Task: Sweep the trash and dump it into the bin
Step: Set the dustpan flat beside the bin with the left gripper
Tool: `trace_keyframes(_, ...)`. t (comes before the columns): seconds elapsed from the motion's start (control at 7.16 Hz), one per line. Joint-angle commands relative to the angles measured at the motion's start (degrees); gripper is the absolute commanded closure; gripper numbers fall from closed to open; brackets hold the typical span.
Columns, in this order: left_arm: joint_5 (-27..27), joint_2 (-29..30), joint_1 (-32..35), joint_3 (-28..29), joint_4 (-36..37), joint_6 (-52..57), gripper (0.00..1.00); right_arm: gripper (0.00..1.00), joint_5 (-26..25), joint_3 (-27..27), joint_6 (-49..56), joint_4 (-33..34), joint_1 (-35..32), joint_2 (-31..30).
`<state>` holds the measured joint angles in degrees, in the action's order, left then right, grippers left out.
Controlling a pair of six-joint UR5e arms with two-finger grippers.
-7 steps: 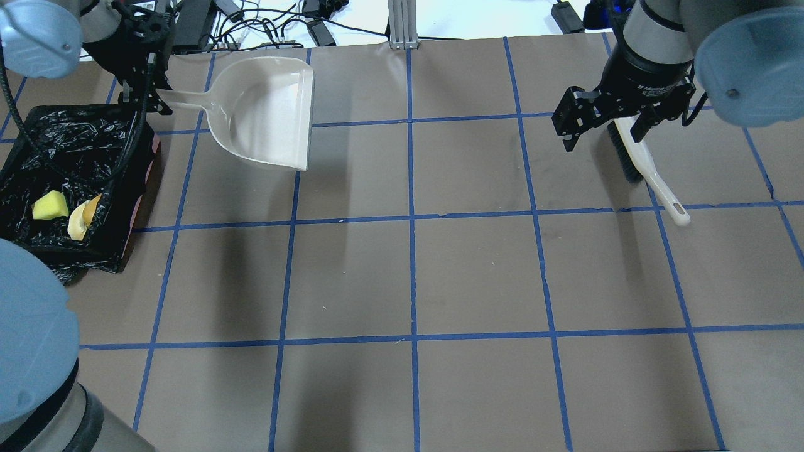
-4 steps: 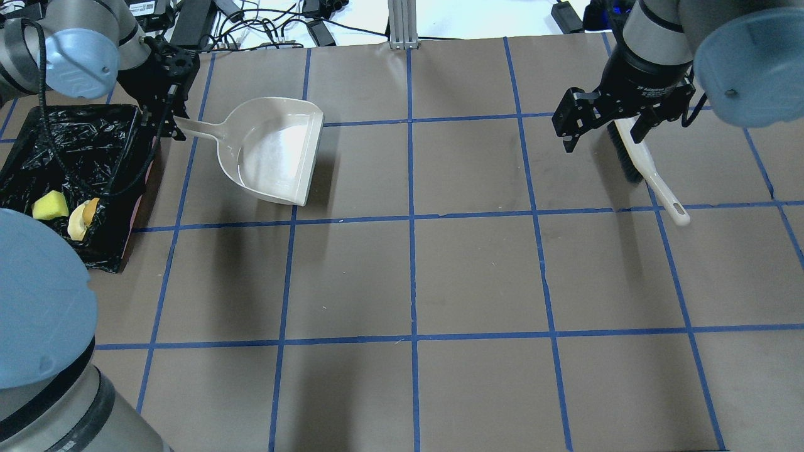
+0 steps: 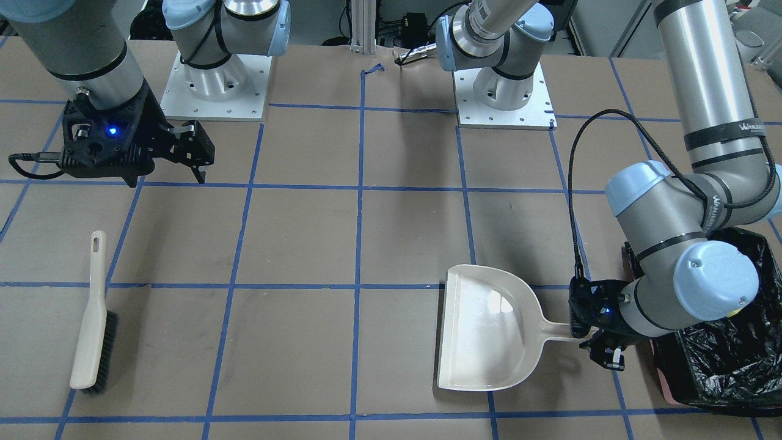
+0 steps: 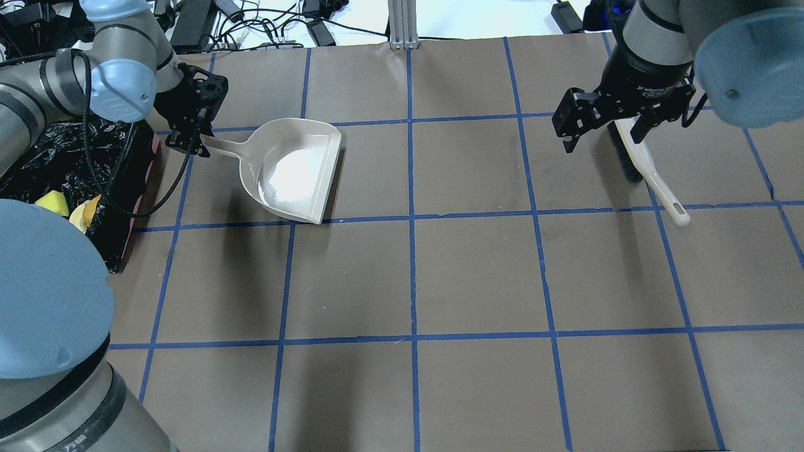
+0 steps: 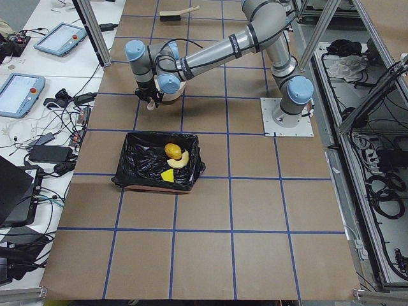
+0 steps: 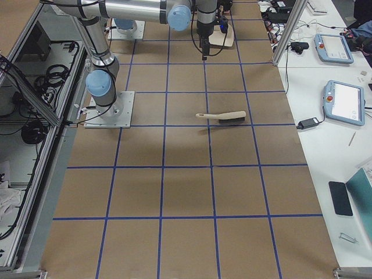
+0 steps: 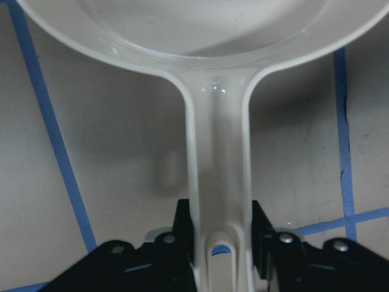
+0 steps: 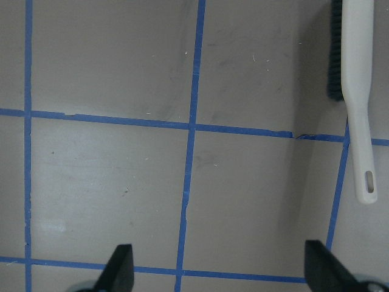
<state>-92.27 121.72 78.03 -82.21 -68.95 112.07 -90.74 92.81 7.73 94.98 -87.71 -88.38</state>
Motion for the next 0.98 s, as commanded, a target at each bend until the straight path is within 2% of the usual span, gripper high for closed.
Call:
trace_keyframes(0.0, 1.2, -0.3, -0.4, -0.2, 0.4, 0.3, 1.0, 0.0, 0.1, 0.0, 0.1, -0.1, 0.0, -0.6)
trace_keyframes(0.56, 1.2, -0.3, -1.9, -0.3, 0.9, 0.3, 1.0, 0.0, 0.2, 0.0, 0.2, -0.1, 0.0, -0.6)
trace_keyframes(0.84, 1.3, 0.1, -1.7, -0.5, 1.0, 0.0, 0.95, 0.0, 0.2, 0.0, 0.2, -0.1, 0.0, -0.6)
